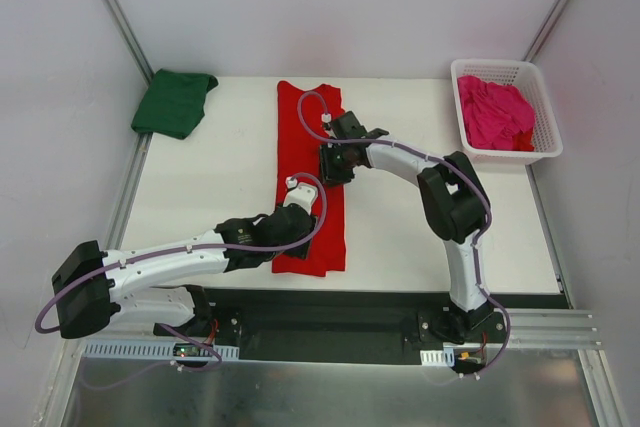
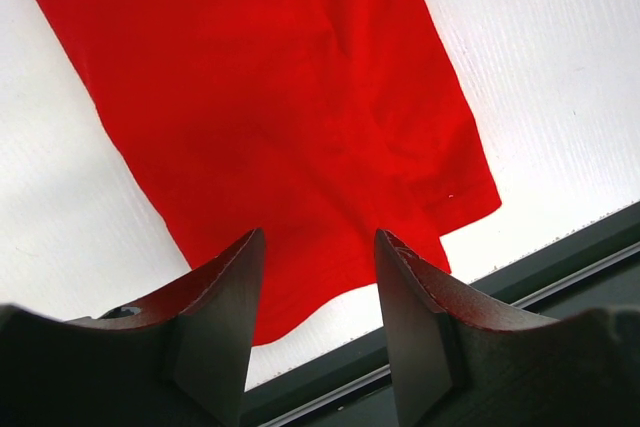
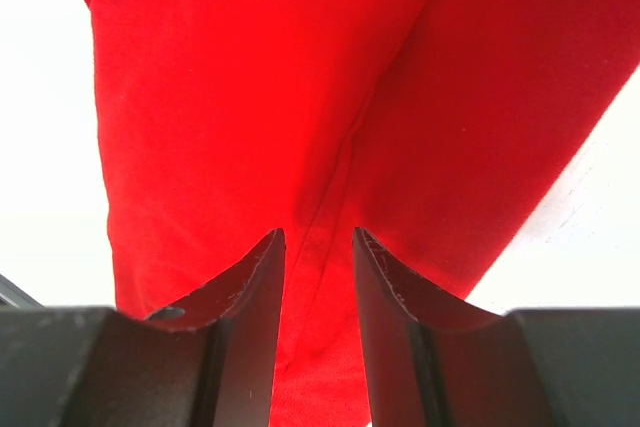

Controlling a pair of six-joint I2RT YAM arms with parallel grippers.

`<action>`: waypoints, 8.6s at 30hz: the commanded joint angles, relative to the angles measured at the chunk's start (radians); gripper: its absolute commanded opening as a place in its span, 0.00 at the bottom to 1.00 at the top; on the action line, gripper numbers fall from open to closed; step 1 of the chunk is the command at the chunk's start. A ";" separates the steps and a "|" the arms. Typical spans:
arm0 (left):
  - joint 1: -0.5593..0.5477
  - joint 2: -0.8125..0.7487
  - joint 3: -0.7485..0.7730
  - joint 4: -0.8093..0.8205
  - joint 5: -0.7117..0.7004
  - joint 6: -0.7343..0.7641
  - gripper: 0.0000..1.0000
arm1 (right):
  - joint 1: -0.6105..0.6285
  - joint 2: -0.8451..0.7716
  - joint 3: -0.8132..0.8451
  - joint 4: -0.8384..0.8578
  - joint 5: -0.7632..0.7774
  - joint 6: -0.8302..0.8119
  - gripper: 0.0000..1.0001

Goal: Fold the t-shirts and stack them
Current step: Rotate the tshirt 90 degrees

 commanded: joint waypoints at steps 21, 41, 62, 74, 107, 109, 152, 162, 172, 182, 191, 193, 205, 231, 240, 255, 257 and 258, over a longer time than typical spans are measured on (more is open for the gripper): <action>-0.012 -0.007 0.015 -0.024 -0.044 -0.012 0.48 | 0.005 0.025 0.052 0.029 -0.051 -0.009 0.36; -0.015 0.093 0.073 -0.034 -0.041 0.017 0.52 | 0.005 0.048 0.052 0.032 -0.070 -0.014 0.02; -0.135 0.394 0.202 -0.051 -0.135 0.017 0.56 | 0.005 0.047 0.041 0.032 -0.066 -0.017 0.02; -0.152 0.438 0.198 -0.059 -0.133 -0.009 0.18 | 0.005 0.047 0.046 0.032 -0.065 -0.016 0.02; -0.172 0.320 0.257 -0.103 -0.118 0.020 0.00 | 0.002 -0.024 0.046 0.002 -0.024 -0.035 0.02; -0.172 0.309 0.254 -0.106 -0.116 0.018 0.00 | 0.004 -0.027 0.044 0.002 -0.022 -0.035 0.02; -0.202 0.407 0.359 -0.111 -0.080 0.047 0.00 | -0.022 -0.122 0.000 -0.061 0.075 -0.060 0.02; -0.215 0.449 0.388 -0.111 -0.070 0.055 0.00 | -0.034 -0.134 -0.012 -0.060 0.079 -0.065 0.02; -0.221 0.479 0.409 -0.106 -0.069 0.061 0.00 | -0.044 -0.139 -0.023 -0.063 0.087 -0.071 0.02; -0.231 0.556 0.414 -0.077 -0.063 0.061 0.00 | -0.047 -0.122 -0.040 -0.057 0.092 -0.071 0.02; -0.234 0.602 0.416 -0.053 -0.063 0.055 0.00 | -0.047 -0.113 -0.041 -0.057 0.093 -0.071 0.02; -0.233 0.613 0.414 -0.050 -0.063 0.053 0.01 | -0.048 -0.110 -0.043 -0.057 0.090 -0.072 0.02; -0.241 0.593 0.429 -0.040 -0.076 0.061 0.55 | -0.050 -0.125 -0.038 -0.061 0.096 -0.075 0.29; -0.159 -0.053 0.087 -0.047 -0.152 -0.144 0.80 | -0.028 -0.599 -0.403 -0.093 0.150 -0.031 0.43; -0.152 -0.013 -0.008 -0.025 -0.136 -0.252 0.62 | 0.131 -0.696 -0.508 -0.089 0.207 0.043 0.10; -0.152 0.193 -0.048 0.194 -0.127 -0.230 0.07 | 0.121 -0.503 -0.341 -0.041 0.191 -0.012 0.02; -0.152 0.212 -0.055 0.205 -0.121 -0.233 0.06 | 0.108 -0.428 -0.290 -0.041 0.156 -0.028 0.02; -0.152 0.217 -0.055 0.208 -0.118 -0.236 0.06 | 0.095 -0.405 -0.243 -0.038 0.141 -0.031 0.02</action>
